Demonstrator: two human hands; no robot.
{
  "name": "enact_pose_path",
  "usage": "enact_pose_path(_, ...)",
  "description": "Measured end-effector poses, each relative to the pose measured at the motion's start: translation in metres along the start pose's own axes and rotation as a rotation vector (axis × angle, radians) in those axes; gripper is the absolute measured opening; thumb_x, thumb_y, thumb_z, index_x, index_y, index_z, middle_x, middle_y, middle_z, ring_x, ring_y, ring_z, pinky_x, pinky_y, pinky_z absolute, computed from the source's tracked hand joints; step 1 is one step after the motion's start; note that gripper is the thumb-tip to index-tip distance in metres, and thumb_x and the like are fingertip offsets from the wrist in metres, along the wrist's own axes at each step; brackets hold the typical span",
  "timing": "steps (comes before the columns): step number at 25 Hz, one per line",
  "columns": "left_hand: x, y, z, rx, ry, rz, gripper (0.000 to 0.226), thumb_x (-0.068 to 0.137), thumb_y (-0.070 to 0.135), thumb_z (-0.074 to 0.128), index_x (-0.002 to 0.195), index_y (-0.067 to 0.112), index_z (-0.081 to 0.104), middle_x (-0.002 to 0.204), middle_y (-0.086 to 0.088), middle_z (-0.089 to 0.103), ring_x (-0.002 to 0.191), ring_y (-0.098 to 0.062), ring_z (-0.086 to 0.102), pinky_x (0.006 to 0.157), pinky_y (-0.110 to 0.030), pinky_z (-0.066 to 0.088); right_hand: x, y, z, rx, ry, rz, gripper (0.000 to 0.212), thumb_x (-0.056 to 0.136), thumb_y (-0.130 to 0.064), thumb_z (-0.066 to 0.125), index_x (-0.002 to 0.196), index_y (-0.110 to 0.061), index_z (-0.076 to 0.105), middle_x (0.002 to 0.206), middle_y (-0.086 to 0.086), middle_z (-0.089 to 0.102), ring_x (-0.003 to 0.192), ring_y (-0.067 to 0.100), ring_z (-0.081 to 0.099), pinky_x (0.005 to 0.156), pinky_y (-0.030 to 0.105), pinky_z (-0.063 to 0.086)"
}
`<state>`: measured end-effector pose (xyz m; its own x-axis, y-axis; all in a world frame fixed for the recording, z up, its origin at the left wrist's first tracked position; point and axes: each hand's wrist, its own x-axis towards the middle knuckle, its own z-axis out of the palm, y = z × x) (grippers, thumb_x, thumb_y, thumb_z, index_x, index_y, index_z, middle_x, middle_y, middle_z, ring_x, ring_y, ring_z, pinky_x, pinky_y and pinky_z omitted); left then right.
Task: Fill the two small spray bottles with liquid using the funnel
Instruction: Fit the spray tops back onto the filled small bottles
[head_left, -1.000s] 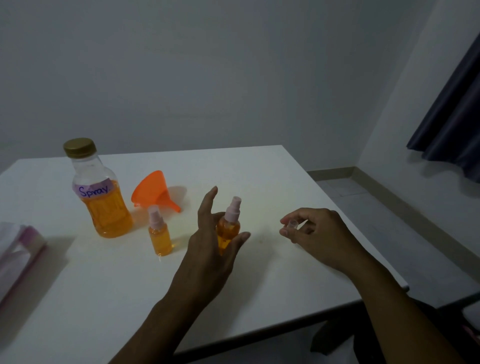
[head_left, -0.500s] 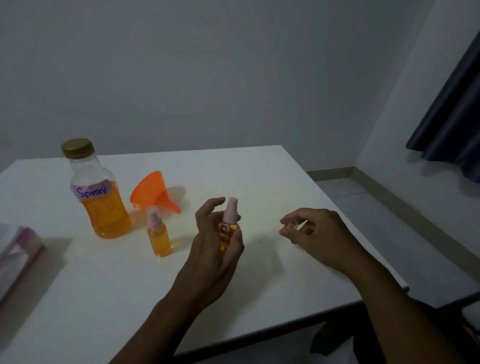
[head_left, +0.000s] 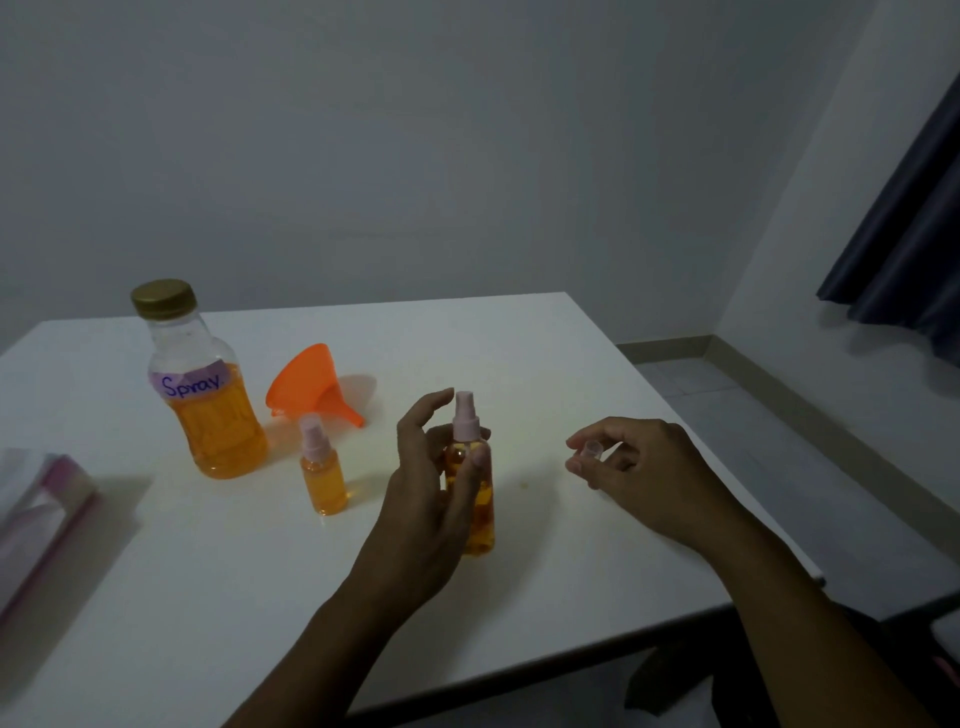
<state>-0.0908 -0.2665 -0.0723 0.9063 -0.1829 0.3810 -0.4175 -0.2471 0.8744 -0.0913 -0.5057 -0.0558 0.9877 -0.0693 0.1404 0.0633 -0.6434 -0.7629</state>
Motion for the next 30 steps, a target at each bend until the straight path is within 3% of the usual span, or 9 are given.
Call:
enact_pose_path(5,-0.002,0.006,0.000,0.063,0.036,0.068,0.043,0.097,0.047,0.030,0.137,0.052,0.015,0.107,0.021,0.055,0.084,-0.009,0.062,0.066,-0.024,0.050,0.000,0.001,0.000,-0.006,0.012,-0.002,0.009,0.084,-0.030,0.078,0.092,-0.032,0.076,0.082,-0.008,0.073,0.079,0.015,0.077,0.079,0.048,0.062)
enact_pose_path(10,-0.002,0.007,0.000,0.263,0.110,0.094,0.047,0.095,0.046,0.044,0.140,0.038,0.031,0.128,0.003,0.060,0.102,-0.015,0.061,0.088,-0.033,0.053,0.000,-0.002,0.000,-0.034,0.012,0.003,0.010,0.083,-0.034,0.078,0.093,-0.034,0.075,0.083,-0.010,0.073,0.076,0.011,0.075,0.078,0.045,0.063)
enact_pose_path(13,0.002,0.004,0.000,0.379,0.088,0.089,0.040,0.095,0.039,0.047,0.133,0.034,0.039,0.111,0.006,0.065,0.082,-0.010,0.061,0.073,-0.023,0.052,-0.001,-0.003,-0.001,-0.004,0.020,0.007,0.011,0.083,-0.036,0.074,0.093,-0.034,0.075,0.078,-0.012,0.073,0.081,0.012,0.077,0.079,0.048,0.063)
enact_pose_path(18,0.002,0.002,-0.006,0.442,0.059,0.086,0.026,0.093,0.025,0.053,0.117,0.030,0.048,0.080,0.010,0.061,0.060,-0.005,0.056,0.054,-0.012,0.036,-0.003,-0.007,-0.004,-0.055,0.073,-0.022,0.009,0.086,-0.027,0.078,0.092,-0.032,0.076,0.073,-0.015,0.074,0.070,0.008,0.074,0.073,0.040,0.063)
enact_pose_path(22,0.002,0.003,-0.010,0.445,0.107,0.039,0.030,0.090,0.024,0.059,0.120,0.027,0.053,0.084,0.009,0.064,0.056,-0.002,0.055,0.051,-0.008,0.035,-0.004,-0.012,-0.004,-0.036,0.097,-0.050,0.009,0.086,-0.029,0.078,0.094,-0.033,0.075,0.077,-0.013,0.074,0.068,0.009,0.073,0.068,0.032,0.061)
enact_pose_path(25,0.000,0.003,-0.011,0.398,0.061,-0.038,0.040,0.092,0.036,0.055,0.129,0.033,0.043,0.084,0.012,0.062,0.058,-0.003,0.058,0.049,-0.008,0.036,-0.004,-0.021,0.000,0.028,0.129,-0.088,0.014,0.085,-0.034,0.078,0.098,-0.034,0.076,0.093,-0.014,0.073,0.077,0.006,0.071,0.070,0.023,0.059)
enact_pose_path(27,-0.003,0.004,-0.013,0.352,0.027,-0.084,0.033,0.091,0.044,0.052,0.120,0.033,0.040,0.081,0.019,0.058,0.065,-0.003,0.060,0.051,-0.013,0.044,-0.003,-0.030,0.005,0.096,0.153,-0.107,0.017,0.086,-0.033,0.077,0.103,-0.032,0.076,0.098,-0.014,0.070,0.081,0.006,0.068,0.069,0.019,0.058)
enact_pose_path(30,-0.006,0.000,-0.017,0.364,-0.039,-0.067,0.021,0.088,0.049,0.048,0.096,0.029,0.046,0.081,0.011,0.058,0.070,-0.009,0.057,0.058,-0.024,0.049,-0.002,-0.049,0.017,0.353,0.111,-0.112,0.025,0.089,-0.018,0.075,0.113,-0.024,0.073,0.099,-0.003,0.073,0.083,0.014,0.072,0.073,0.027,0.062)
